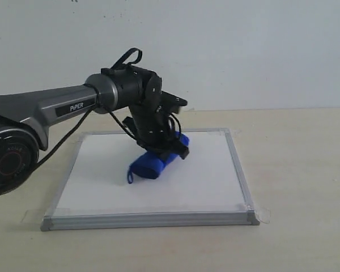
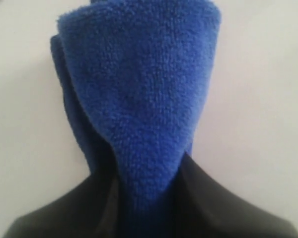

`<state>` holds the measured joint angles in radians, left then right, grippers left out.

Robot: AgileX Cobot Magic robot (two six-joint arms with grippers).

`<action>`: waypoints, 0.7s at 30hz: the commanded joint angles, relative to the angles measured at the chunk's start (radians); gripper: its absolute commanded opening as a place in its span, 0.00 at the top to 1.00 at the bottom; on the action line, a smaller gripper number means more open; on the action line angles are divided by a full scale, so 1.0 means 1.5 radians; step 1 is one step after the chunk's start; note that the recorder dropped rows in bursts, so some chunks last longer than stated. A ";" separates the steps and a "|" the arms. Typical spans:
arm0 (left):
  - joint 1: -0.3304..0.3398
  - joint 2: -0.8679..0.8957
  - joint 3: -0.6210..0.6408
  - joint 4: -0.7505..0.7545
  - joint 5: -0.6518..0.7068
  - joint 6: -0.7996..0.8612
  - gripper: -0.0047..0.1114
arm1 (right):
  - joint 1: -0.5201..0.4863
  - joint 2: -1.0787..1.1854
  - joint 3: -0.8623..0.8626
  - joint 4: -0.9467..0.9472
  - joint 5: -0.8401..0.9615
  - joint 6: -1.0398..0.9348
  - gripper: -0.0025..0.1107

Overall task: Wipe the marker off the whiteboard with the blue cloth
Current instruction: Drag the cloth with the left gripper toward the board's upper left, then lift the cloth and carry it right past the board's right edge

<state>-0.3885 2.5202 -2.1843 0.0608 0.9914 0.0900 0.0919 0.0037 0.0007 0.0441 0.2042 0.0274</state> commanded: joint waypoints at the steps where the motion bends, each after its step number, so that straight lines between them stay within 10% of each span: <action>1: 0.053 0.002 -0.003 0.229 0.089 -0.132 0.93 | -0.001 -0.002 0.000 -0.001 -0.004 -0.003 0.98; 10: 0.073 -0.073 0.028 0.059 0.119 -0.074 0.93 | -0.001 -0.002 0.000 -0.001 -0.004 -0.003 0.98; 21: 0.068 -0.283 0.346 -0.077 -0.085 -0.031 0.93 | -0.001 -0.002 0.000 -0.001 -0.004 -0.003 0.98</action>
<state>-0.2789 2.1693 -1.7614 0.0327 0.9579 0.0000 0.0919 0.0037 0.0007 0.0441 0.2042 0.0274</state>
